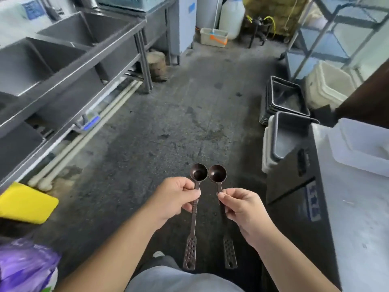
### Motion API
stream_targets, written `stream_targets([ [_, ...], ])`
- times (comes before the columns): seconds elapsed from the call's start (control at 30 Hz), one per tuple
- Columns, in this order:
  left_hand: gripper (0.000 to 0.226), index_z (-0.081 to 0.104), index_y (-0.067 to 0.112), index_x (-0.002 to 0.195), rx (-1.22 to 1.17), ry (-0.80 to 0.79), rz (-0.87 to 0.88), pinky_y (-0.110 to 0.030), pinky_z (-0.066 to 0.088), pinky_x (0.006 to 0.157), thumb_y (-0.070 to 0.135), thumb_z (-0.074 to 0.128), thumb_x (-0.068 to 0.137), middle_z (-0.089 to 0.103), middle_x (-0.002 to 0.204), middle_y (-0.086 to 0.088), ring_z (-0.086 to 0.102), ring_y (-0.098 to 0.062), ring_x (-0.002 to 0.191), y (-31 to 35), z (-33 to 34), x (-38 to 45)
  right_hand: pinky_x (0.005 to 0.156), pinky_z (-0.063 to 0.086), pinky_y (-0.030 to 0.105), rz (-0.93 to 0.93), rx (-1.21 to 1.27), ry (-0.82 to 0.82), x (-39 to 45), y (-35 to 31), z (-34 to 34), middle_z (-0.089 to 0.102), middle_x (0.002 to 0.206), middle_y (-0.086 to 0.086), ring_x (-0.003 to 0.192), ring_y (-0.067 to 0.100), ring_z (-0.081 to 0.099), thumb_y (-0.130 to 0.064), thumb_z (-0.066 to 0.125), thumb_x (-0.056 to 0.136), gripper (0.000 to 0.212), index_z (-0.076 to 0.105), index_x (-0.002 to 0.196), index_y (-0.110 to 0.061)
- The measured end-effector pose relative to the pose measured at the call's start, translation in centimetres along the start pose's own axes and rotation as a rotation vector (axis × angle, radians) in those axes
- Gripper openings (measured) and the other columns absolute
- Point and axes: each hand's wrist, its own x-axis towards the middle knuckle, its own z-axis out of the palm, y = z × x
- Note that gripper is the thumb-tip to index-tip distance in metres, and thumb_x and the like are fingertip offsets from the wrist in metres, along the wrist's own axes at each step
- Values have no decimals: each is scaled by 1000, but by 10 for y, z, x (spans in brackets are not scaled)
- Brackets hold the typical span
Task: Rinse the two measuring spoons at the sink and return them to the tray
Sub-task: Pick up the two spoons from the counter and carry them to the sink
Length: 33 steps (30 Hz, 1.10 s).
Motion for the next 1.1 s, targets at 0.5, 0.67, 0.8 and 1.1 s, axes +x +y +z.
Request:
stream_targets([
  [0.5, 13, 67, 19, 73, -267, 411, -102, -18, 26, 38, 15, 68, 86, 65, 62, 7, 59, -8, 46, -26, -258, 50, 52, 32, 26, 51, -85, -432, 176, -69, 263, 48, 60, 8, 53, 13, 41, -3, 65, 90, 19, 68, 72, -8],
  [0.67, 10, 69, 22, 75, -306, 524, -110, -21, 28, 42, 19, 69, 85, 68, 67, 5, 59, -9, 50, -20, -311, 103, 46, 35, 17, 83, -122, -542, 261, -95, 313, 48, 54, 1, 47, 8, 41, 1, 65, 89, 24, 68, 67, -9],
  [0.8, 11, 69, 21, 76, -351, 620, -121, -22, 31, 44, 18, 68, 87, 68, 67, 7, 59, -8, 51, 3, -352, 155, 43, 33, 17, 46, -198, -651, 340, -133, 353, 46, 54, 4, 47, 10, 39, 2, 65, 88, 24, 64, 65, -4],
  [1.1, 7, 71, 22, 76, -462, 766, -109, -22, 33, 43, 26, 70, 83, 67, 73, 1, 60, -9, 55, 49, -430, 243, 50, 34, 24, 26, -351, -856, 471, -225, 438, 51, 59, 7, 52, 13, 42, -5, 71, 86, 23, 70, 64, -13],
])
